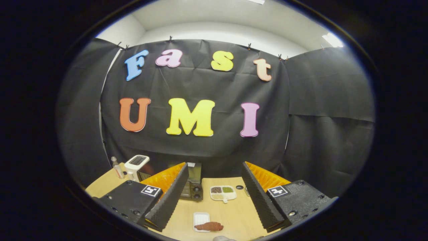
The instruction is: Open the toaster oven, put the food inside, and close the toaster oven door.
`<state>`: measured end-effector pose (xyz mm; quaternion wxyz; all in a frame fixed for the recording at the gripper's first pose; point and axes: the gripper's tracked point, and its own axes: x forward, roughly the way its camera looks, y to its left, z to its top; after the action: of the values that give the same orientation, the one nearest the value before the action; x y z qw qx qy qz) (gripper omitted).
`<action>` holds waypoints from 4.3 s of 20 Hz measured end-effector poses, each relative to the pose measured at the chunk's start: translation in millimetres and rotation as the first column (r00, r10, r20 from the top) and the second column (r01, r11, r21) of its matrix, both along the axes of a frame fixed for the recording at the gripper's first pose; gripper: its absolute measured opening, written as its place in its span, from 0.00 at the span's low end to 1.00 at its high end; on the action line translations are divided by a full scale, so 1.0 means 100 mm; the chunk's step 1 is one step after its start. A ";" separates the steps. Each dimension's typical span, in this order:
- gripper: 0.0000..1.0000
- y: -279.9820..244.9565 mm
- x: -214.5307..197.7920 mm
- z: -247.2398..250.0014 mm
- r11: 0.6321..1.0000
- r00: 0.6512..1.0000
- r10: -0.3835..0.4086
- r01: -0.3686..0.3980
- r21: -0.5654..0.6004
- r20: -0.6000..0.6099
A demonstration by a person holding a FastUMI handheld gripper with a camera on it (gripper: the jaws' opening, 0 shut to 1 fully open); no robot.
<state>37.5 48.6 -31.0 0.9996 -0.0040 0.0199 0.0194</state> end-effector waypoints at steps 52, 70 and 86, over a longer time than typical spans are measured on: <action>1.00 2.30 0.86 -3.38 0.988 0.877 0.143 -0.156 0.010 -0.458; 0.99 2.18 0.73 -3.77 0.980 0.791 0.197 -0.179 0.088 -0.579; 0.99 -0.21 0.85 -3.33 0.945 0.770 0.303 -0.319 0.072 -0.561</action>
<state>122.4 27.6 -363.8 0.9312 -0.0150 0.3140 0.1846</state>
